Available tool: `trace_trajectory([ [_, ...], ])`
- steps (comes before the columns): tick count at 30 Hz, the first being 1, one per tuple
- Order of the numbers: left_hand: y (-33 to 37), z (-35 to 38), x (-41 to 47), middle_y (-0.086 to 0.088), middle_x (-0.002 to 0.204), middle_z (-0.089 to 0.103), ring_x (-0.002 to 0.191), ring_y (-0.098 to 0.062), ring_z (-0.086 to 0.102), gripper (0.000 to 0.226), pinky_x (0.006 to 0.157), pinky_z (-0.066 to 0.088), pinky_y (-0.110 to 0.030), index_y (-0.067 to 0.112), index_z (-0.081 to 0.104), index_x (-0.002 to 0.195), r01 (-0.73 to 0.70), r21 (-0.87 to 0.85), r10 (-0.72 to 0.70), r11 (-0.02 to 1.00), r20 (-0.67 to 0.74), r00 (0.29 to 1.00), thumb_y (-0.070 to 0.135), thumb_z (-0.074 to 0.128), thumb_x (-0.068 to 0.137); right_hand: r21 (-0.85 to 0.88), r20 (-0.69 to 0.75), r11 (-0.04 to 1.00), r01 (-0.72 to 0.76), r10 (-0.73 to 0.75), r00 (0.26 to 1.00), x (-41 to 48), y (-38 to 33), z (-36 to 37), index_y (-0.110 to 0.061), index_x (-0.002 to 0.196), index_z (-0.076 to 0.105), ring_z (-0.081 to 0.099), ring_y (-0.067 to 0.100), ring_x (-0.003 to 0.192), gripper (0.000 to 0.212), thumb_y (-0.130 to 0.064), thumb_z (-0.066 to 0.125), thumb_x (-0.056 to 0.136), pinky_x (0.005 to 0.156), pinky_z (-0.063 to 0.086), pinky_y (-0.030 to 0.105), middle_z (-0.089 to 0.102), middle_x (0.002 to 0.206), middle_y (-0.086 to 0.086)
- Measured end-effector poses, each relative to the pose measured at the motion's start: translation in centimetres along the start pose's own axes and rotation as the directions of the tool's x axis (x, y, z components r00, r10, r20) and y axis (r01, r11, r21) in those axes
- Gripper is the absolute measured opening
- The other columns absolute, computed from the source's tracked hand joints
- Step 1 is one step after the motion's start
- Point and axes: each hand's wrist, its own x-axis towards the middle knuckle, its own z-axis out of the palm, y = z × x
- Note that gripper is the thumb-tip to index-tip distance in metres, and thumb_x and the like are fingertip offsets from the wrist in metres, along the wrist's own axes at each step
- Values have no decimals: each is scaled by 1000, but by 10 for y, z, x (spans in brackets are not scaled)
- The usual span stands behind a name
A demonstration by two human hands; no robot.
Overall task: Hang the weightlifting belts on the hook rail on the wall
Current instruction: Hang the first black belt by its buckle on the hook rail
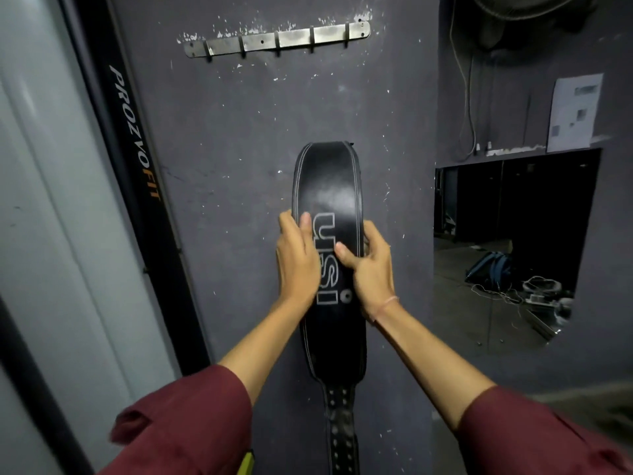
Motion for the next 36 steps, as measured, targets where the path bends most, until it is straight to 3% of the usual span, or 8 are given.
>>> trace_trajectory([
  [4, -19, -1, -49, -5, 110, 62, 95, -11, 59, 30, 79, 48, -23, 5, 45, 116, 59, -82, -56, 995, 38, 998, 32, 41, 104, 50, 9, 998, 38, -39, 999, 29, -21, 8, -2, 108, 63, 70, 16, 86, 28, 14, 60, 85, 78, 58, 30, 73, 95, 7],
  [8, -22, -2, -86, 10, 105, 66, 94, 10, 61, 24, 77, 46, -7, 9, 49, 113, 208, -169, -176, 963, 186, 967, 30, 52, 101, 101, 24, 995, 2, -5, 1000, 46, -34, 5, -2, 109, 62, 70, 20, 82, 26, 12, 60, 87, 77, 61, 36, 72, 93, 8],
  [14, -1, 4, -51, 7, 104, 74, 99, -13, 70, 30, 90, 58, -44, 21, 59, 109, 270, -281, -232, 921, 161, 959, 36, 74, 87, 4, 91, 998, -64, 63, 994, 45, -20, -14, 3, 117, 56, 70, 28, 93, 26, 5, 61, 91, 89, 59, 46, 70, 105, 16],
  [19, 13, 7, -33, 5, 97, 74, 93, -12, 71, 27, 89, 57, -44, 14, 63, 105, 185, -270, -157, 945, 121, 980, 32, 74, 88, -27, 82, 994, -103, 105, 991, 14, -4, -31, 0, 126, 55, 69, 18, 104, 32, -3, 62, 95, 90, 56, 31, 70, 117, 12],
  [24, 8, 15, -33, -10, 88, 70, 84, -31, 65, 42, 83, 53, -53, 13, 60, 97, 188, -171, -170, 967, 117, 978, 52, 69, 86, 36, 93, 983, -180, 176, 980, -47, 37, -57, 6, 121, 62, 70, 21, 104, 31, 1, 65, 91, 91, 56, 30, 71, 118, 19],
  [29, 13, 9, -15, 2, 84, 67, 80, -13, 62, 32, 82, 53, -34, 9, 60, 101, 169, -198, -167, 966, 27, 986, 38, 70, 91, -174, 172, 885, -432, 459, 872, -116, 95, -83, -5, 93, 68, 70, 13, 83, 12, 5, 66, 88, 77, 55, 27, 77, 84, -4],
  [32, 17, 3, -1, 10, 83, 64, 71, 6, 57, 32, 71, 45, -11, 3, 59, 101, 137, -217, -151, 967, -49, 987, 31, 70, 92, -154, 145, 919, -364, 385, 911, -95, 80, -73, -2, 97, 70, 71, 7, 80, 14, 7, 68, 86, 73, 55, 23, 78, 85, -4],
  [36, 21, -4, 22, 7, 86, 64, 75, -2, 58, 31, 72, 46, -15, 7, 58, 100, 146, -265, -190, 953, -149, 970, 35, 69, 92, -34, 139, 979, -199, 202, 969, -55, 38, -51, 7, 111, 66, 71, 11, 87, 31, 14, 68, 81, 78, 58, 24, 77, 93, -2],
])
